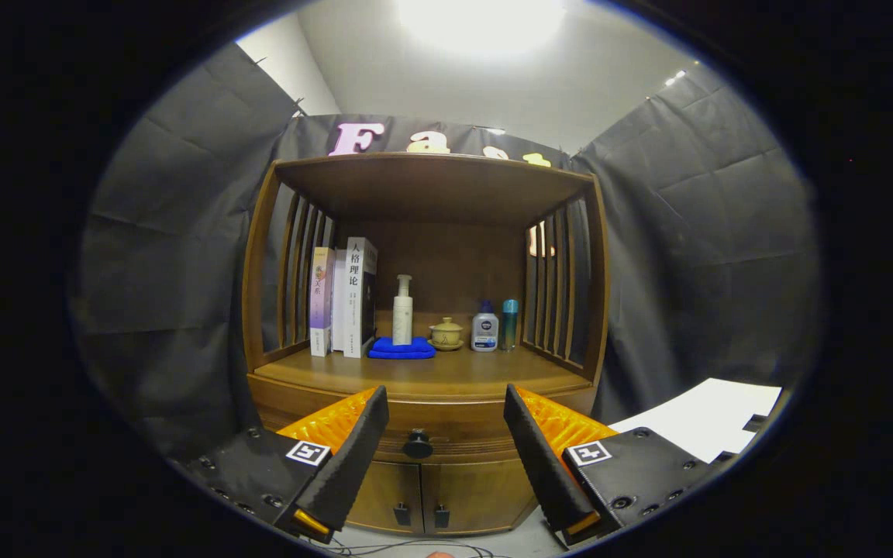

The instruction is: Pull open the drawer, take out the items inside it, and place them on the countertop above the cabinet.

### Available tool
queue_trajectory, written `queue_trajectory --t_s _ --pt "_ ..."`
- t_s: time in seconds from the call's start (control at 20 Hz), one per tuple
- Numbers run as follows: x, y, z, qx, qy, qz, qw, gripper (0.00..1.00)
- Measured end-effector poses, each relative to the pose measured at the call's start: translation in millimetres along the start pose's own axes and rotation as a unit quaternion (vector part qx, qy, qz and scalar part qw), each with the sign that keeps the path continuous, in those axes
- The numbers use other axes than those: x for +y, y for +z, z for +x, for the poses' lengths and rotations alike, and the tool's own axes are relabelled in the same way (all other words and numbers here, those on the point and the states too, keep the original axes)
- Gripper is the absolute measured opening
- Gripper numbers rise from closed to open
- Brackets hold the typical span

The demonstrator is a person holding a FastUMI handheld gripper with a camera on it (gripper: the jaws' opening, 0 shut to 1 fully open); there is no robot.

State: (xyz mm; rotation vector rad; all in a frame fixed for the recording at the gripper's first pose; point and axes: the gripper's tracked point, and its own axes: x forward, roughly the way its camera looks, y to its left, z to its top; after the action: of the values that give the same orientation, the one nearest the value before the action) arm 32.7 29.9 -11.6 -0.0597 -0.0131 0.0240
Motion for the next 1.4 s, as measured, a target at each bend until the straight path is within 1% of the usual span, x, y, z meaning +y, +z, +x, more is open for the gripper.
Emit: queue_trajectory --t_s 0.15,0.35,0.45,0.6,0.7,0.9,1.15,1.4 --pt "-2 -2 9 0.002 -0.004 -0.001 1.000 0.95" --pt "-7 24 20 -0.031 -0.011 0.031 0.999 0.95" --pt "-12 31 25 -0.037 -0.025 0.032 0.998 0.95" --pt "-6 33 37 -0.032 -0.022 0.055 0.998 0.95" --pt "-9 22 46 -0.021 -0.026 0.055 0.998 0.95" --pt "0 -9 65 0.010 -0.006 0.047 0.999 0.95" --pt "12 -40 86 0.029 0.004 0.037 0.999 0.95" --pt "21 -84 111 0.062 0.010 0.032 0.998 0.95"
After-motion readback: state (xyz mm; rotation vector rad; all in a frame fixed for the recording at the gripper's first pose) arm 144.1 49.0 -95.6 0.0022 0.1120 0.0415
